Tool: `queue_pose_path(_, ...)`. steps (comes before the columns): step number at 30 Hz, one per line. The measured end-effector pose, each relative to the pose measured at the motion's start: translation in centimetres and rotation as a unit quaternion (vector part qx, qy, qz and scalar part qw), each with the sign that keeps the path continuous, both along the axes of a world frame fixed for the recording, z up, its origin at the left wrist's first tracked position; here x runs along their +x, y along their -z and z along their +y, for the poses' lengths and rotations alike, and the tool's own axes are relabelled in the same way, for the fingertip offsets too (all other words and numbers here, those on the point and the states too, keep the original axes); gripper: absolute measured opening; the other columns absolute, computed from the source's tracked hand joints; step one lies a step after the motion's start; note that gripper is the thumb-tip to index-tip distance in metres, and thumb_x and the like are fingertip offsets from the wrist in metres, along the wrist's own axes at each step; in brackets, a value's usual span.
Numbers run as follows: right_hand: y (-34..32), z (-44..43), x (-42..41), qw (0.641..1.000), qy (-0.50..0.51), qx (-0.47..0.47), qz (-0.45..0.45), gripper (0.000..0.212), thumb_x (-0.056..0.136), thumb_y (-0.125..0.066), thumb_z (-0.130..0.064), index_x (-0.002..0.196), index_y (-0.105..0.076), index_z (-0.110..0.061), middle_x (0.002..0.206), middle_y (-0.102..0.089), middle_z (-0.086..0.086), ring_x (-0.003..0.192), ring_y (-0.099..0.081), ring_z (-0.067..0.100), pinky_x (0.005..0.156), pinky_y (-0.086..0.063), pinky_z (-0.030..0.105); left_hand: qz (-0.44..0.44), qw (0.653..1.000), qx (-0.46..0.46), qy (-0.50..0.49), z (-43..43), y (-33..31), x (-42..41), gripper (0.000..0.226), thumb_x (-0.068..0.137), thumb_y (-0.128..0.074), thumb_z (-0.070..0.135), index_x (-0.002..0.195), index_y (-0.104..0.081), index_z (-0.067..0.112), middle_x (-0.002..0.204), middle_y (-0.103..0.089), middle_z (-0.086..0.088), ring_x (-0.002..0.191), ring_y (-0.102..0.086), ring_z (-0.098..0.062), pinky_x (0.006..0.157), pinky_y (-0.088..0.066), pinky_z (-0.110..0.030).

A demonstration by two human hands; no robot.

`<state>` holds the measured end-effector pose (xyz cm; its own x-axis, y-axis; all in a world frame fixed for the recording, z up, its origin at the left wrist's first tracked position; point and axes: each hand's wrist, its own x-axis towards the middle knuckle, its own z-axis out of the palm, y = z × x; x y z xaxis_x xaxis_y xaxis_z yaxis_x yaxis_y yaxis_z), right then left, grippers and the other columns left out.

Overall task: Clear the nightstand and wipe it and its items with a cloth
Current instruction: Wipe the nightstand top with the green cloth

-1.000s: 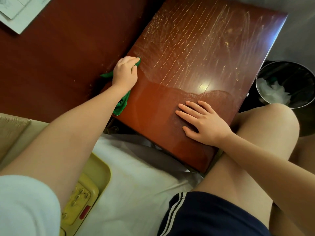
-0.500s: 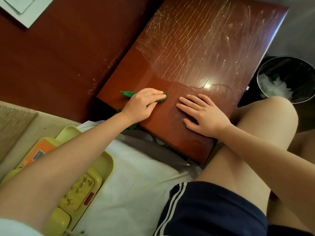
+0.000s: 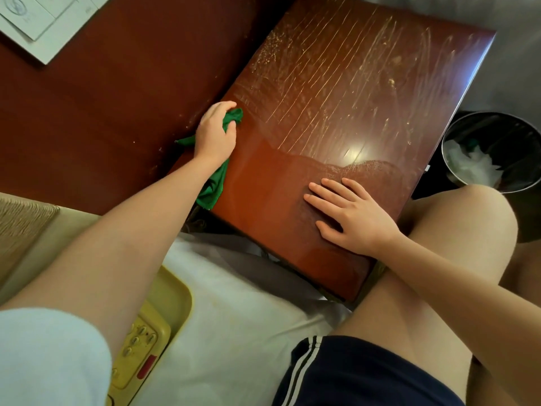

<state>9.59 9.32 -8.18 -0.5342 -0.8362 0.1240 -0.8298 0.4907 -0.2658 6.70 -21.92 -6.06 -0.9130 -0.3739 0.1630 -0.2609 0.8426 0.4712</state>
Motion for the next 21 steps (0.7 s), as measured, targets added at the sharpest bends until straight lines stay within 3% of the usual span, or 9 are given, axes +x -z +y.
queue_pose_path(3,0.1,0.0,0.0,1.000,0.000,-0.011,-0.003,0.052,0.089,-0.037,-0.041,0.133,-0.054,-0.019,0.139,-0.051,0.004,0.130,-0.045,0.026,0.111,-0.017,0.040,-0.005,0.999,-0.004,-0.046,-0.9,0.1,-1.9,0.032,0.095,-0.045,0.012,0.125,-0.057,0.015,0.131,-0.054,-0.001,0.122,-0.048,-0.017,0.099,-0.034,-0.022)
queue_pose_path(12,0.2,0.0,0.0,1.000,-0.002,-0.021,-0.006,0.051,0.089,-0.039,-0.041,0.133,-0.054,-0.019,0.139,-0.051,0.004,0.131,-0.044,0.025,0.110,-0.020,0.042,-0.016,0.996,-0.015,-0.091,-1.8,-0.2,-5.3,0.036,0.097,-0.042,0.010,0.130,-0.056,0.014,0.136,-0.051,0.000,0.125,-0.045,-0.016,0.101,-0.033,-0.021)
queue_pose_path(21,0.1,0.1,0.0,1.000,0.000,-0.028,-0.011,0.051,0.089,-0.038,-0.041,0.133,-0.054,-0.019,0.139,-0.051,0.004,0.131,-0.044,0.025,0.110,-0.020,0.042,-0.019,0.998,-0.055,0.004,-2.2,-0.1,-4.5,0.037,0.095,-0.042,0.005,0.128,-0.058,0.011,0.133,-0.054,-0.003,0.124,-0.046,-0.020,0.103,-0.034,-0.025)
